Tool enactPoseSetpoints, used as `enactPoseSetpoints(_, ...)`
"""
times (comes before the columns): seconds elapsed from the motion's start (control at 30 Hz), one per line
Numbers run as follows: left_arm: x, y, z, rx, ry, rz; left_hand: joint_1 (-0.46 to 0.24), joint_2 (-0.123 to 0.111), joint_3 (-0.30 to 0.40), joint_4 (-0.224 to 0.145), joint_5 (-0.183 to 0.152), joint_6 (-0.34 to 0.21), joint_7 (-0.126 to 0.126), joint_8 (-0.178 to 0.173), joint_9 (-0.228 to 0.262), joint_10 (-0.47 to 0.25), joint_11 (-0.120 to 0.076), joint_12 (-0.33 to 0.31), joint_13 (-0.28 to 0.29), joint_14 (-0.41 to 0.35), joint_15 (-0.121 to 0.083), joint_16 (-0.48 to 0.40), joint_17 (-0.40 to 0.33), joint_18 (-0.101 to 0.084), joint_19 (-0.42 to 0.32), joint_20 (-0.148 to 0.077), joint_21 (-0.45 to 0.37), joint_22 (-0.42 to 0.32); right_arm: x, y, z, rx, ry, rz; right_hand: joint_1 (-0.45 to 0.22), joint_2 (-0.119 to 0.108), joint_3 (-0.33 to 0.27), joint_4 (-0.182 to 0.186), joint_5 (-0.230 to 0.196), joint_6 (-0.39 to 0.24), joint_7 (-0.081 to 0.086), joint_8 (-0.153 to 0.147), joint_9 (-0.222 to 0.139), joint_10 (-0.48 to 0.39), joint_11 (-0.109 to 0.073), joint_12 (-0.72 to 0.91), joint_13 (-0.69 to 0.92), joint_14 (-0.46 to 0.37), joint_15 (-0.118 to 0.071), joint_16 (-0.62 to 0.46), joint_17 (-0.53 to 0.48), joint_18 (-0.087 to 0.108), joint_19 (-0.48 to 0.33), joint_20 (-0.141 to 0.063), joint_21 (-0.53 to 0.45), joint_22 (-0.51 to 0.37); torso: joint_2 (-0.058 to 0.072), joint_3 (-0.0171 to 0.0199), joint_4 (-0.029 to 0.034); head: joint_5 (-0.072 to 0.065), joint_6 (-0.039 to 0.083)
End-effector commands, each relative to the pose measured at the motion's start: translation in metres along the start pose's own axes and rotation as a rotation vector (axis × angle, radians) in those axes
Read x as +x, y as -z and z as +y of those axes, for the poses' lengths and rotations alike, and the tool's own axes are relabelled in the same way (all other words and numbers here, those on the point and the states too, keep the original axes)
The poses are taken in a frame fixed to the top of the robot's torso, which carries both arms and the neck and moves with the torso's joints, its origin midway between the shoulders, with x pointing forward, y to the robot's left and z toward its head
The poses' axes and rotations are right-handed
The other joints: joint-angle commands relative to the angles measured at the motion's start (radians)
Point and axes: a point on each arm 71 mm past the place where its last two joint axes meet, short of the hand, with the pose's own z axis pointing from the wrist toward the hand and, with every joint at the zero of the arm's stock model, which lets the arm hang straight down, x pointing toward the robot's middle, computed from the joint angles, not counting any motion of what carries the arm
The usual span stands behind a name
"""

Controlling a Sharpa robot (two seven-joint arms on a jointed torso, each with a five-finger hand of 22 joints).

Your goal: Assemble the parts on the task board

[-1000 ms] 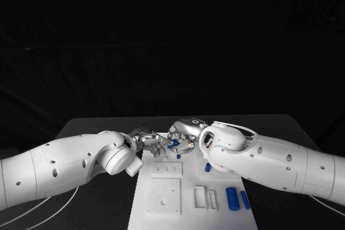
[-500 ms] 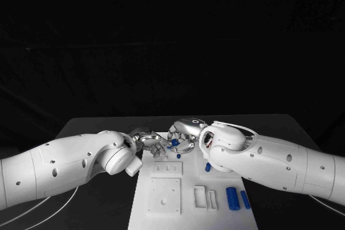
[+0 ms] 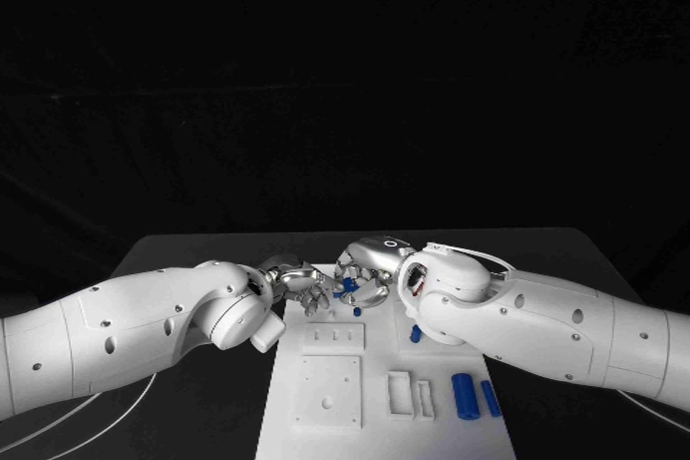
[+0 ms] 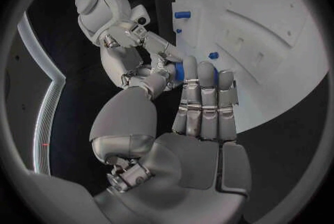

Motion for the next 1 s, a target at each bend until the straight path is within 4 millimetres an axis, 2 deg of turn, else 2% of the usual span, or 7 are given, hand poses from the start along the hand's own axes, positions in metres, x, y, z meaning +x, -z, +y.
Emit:
enactPoseSetpoints(0.03, -0.005, 0.000, 0.000, 0.008, -0.010, -0.041, -0.011, -0.001, -0.001, 0.008, 0.003, 0.051, -0.038, 0.008, 0.087, 0.013, -0.005, 0.013, 0.007, 0.013, -0.007, 0.014, 0.004, 0.017, 0.010, -0.065, 0.011, 0.002, 0.001, 0.001, 0.003, -0.019, -0.002, 0.006, -0.021, 0.000, -0.014, 0.000, 0.021, 0.027, 0.021, 0.005, 0.003, 0.004, -0.001, -0.003, 0.002, 0.001, -0.008, 0.001, 0.002, 0.044, 0.000, -0.006, 0.003, 0.016, 0.000, 0.0002, -0.0006, 0.001, -0.001)
enactPoseSetpoints(0.43, -0.005, 0.001, 0.001, 0.006, -0.027, -0.037, -0.020, -0.008, 0.003, -0.005, 0.050, 0.072, -0.051, 0.014, 0.147, 0.028, -0.019, 0.047, 0.026, 0.032, -0.025, 0.048, 0.007, 0.017, 0.023, -0.084, 0.047, 0.002, 0.002, 0.002, -0.003, -0.003, -0.004, 0.002, -0.044, -0.006, -0.046, 0.005, 0.039, 0.021, 0.022, 0.002, 0.003, 0.002, 0.001, -0.008, 0.002, 0.000, -0.007, -0.002, 0.003, 0.044, -0.001, -0.007, 0.001, 0.015, 0.000, 0.0005, -0.0011, 0.000, 0.000)
enactPoseSetpoints(0.53, -0.006, 0.001, 0.002, 0.006, -0.031, -0.036, -0.022, -0.011, 0.004, -0.010, 0.072, 0.077, -0.053, 0.013, 0.162, 0.031, -0.022, 0.055, 0.030, 0.035, -0.029, 0.055, 0.007, 0.016, 0.024, -0.087, 0.055, 0.000, 0.002, 0.002, -0.003, -0.003, -0.005, 0.002, -0.046, -0.008, -0.048, 0.008, 0.039, 0.021, 0.022, 0.001, 0.003, 0.001, 0.001, -0.008, 0.002, 0.001, -0.007, -0.003, 0.003, 0.044, -0.001, -0.007, 0.000, 0.015, 0.000, 0.0005, -0.0006, 0.000, 0.000)
enactPoseSetpoints(1.0, -0.008, 0.001, 0.003, 0.005, -0.061, -0.044, -0.022, -0.013, 0.004, -0.018, 0.080, 0.081, -0.055, 0.011, 0.176, 0.033, -0.024, 0.061, 0.033, 0.038, -0.032, 0.061, 0.007, 0.016, 0.025, -0.091, 0.062, -0.002, 0.002, 0.006, -0.013, 0.022, -0.008, -0.003, -0.048, -0.014, -0.053, 0.010, 0.041, 0.018, 0.023, -0.001, 0.002, 0.000, 0.001, -0.010, 0.002, 0.000, -0.006, -0.004, 0.003, 0.044, -0.001, -0.007, -0.001, 0.014, 0.000, 0.0003, -0.0002, 0.001, -0.001)
